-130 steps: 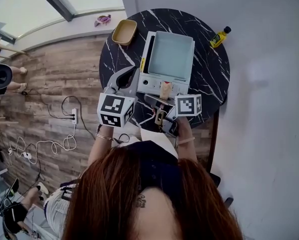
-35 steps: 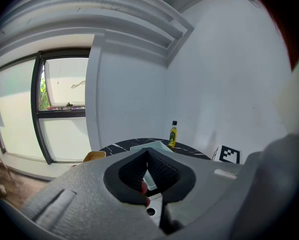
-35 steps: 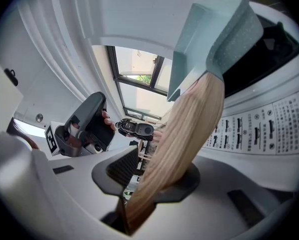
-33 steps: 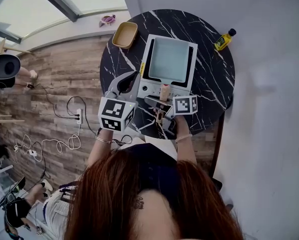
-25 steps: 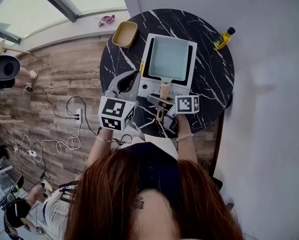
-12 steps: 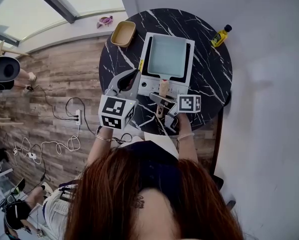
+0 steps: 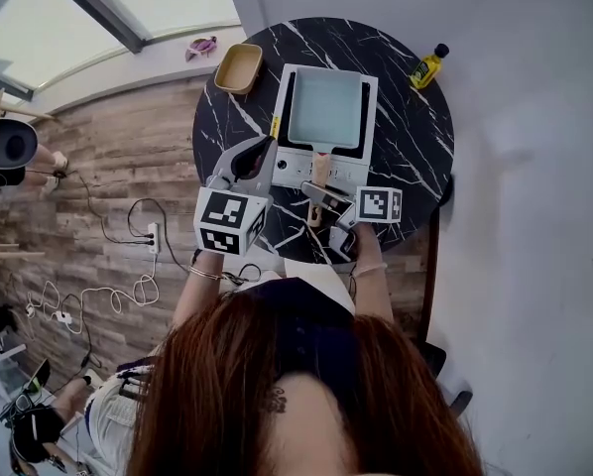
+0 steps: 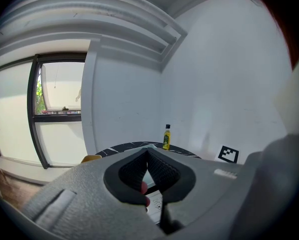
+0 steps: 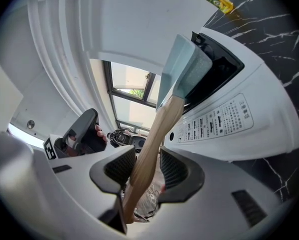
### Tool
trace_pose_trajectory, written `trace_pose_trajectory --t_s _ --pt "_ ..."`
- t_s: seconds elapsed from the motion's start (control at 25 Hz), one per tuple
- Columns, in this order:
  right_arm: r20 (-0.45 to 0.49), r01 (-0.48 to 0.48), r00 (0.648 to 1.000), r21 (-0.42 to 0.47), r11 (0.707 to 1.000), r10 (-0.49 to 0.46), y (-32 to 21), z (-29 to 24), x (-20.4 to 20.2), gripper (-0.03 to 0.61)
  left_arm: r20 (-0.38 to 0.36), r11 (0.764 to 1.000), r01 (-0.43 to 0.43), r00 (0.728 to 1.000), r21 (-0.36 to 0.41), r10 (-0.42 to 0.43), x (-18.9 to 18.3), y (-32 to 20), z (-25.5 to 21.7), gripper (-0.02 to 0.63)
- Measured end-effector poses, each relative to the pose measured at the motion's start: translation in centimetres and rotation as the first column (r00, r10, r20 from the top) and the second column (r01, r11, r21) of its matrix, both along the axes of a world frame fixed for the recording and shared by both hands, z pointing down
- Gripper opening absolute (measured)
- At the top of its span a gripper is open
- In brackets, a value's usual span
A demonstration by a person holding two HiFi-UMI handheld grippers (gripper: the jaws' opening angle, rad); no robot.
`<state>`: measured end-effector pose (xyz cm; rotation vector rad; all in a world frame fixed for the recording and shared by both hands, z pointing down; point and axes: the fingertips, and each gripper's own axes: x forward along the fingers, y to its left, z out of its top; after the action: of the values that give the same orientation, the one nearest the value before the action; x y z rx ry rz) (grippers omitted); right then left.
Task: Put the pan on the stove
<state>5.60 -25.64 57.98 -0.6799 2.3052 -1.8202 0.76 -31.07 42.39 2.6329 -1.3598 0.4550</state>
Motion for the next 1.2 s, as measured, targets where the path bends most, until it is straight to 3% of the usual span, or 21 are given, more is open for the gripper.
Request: trace_pose_trajectory --t_s 1.2 --pt "-0.057 -0.163 0.985 0.046 0.986 0.165 2.6 -1.6 3.8 0.124 -0.026 0.999 -0.039 0.999 0.034 0.040 0.7 4.0 -1.6 0.012"
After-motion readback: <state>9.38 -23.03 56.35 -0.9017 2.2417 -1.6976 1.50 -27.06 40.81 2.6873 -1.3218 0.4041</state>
